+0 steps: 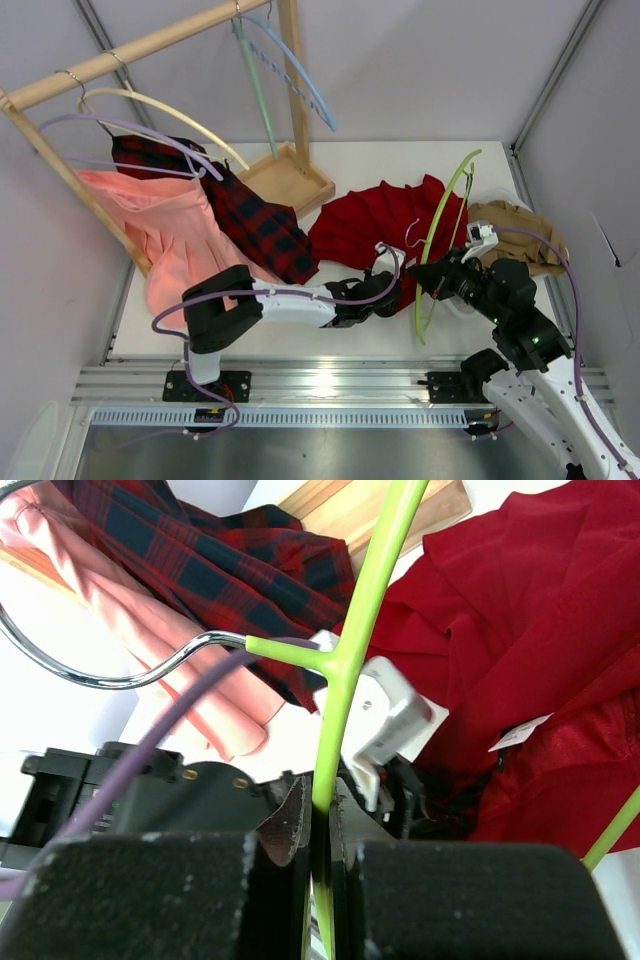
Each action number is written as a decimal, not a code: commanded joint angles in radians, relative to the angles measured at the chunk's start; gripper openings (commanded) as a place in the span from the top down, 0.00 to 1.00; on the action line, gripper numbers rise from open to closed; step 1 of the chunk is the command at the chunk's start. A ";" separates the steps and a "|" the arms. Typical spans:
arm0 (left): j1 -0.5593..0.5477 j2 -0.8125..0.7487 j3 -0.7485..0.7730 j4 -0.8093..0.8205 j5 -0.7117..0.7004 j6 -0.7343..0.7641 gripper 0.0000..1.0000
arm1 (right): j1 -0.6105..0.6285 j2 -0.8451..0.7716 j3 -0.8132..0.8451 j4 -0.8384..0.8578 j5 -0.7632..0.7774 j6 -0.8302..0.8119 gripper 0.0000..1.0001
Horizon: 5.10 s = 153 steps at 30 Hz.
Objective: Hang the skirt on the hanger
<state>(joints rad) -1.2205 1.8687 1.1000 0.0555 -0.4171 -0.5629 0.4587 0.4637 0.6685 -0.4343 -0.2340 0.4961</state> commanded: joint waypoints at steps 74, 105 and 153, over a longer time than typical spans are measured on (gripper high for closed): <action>0.096 -0.079 -0.137 0.535 0.472 0.161 0.42 | -0.031 -0.034 0.022 0.063 0.151 0.044 1.00; 0.159 -0.045 -0.083 0.328 0.543 0.136 0.52 | -0.043 -0.013 0.009 0.091 0.136 0.058 1.00; 0.190 -0.098 -0.241 0.506 0.663 0.377 1.00 | -0.072 -0.010 -0.050 0.227 0.196 0.130 1.00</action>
<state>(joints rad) -1.0401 1.8412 0.8871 0.4370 0.1963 -0.1665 0.3950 0.4774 0.6258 -0.3553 -0.0917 0.6022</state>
